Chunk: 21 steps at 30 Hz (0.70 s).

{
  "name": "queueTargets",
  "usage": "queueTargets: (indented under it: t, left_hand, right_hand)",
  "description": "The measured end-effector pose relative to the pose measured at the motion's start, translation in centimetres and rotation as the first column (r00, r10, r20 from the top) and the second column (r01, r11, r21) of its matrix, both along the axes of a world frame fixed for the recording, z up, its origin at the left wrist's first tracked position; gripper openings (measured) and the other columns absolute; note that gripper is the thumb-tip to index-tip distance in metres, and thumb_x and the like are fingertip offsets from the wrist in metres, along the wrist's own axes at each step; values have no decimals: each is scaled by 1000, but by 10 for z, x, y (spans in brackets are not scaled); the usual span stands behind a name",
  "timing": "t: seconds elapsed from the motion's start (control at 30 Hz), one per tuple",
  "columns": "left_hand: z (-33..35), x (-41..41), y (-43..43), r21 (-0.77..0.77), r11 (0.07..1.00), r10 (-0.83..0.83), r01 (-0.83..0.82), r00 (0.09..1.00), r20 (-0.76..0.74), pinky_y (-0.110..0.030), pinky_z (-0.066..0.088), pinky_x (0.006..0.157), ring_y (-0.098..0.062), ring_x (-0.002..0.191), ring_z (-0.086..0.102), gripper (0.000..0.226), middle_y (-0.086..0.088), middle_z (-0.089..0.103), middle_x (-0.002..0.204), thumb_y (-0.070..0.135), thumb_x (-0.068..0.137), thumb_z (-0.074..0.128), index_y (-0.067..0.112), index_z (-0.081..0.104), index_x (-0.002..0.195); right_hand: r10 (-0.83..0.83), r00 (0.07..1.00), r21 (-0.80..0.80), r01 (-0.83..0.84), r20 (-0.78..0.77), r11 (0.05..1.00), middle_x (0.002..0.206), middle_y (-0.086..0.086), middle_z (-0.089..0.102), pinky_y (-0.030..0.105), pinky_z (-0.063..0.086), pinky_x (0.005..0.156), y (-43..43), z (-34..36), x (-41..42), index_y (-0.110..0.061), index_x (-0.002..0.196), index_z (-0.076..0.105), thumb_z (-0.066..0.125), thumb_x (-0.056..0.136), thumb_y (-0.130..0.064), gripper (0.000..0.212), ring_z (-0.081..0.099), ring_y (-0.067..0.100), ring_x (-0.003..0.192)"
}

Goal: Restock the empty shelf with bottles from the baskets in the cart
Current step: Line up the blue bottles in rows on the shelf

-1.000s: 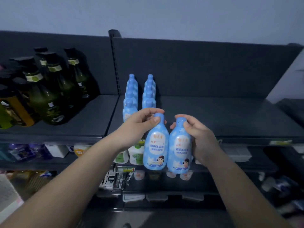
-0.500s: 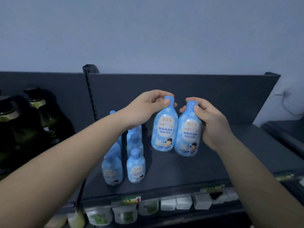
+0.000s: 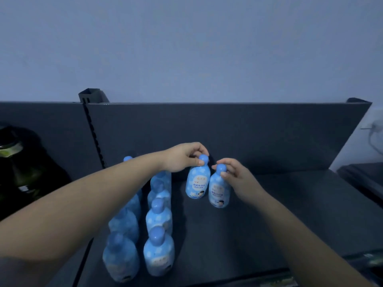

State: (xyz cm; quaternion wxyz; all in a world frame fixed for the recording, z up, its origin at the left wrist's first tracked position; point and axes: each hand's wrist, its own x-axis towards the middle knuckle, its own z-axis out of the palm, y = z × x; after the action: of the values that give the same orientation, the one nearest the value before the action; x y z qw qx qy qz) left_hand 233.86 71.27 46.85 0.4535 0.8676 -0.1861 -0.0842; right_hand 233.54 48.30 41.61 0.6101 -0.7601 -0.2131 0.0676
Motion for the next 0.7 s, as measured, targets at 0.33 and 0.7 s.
queueTargets:
  t: [0.33,0.7]
  left_hand:
    - [-23,36,1,443,885,104,-148,987,122,-30,41,83,-22,97,56,25,-4,60,106,16,96,57,11,48,118]
    - [-25,40,-5,638,732,76,-240,959,274,-42,48,84,-23,96,55,40,-3,57,108,43,87,68,17,45,107]
  right_hand:
    - [15,954,-326,88,301,941,117,-10,50,15,37,95,6,-26,39,-25,121,61,60,93,-13,30,52,-1,107]
    - [26,839,-354,201,544,913,107,-6,56,36,49,86,15,-33,69,-17,117,62,74,81,-16,37,56,18,96]
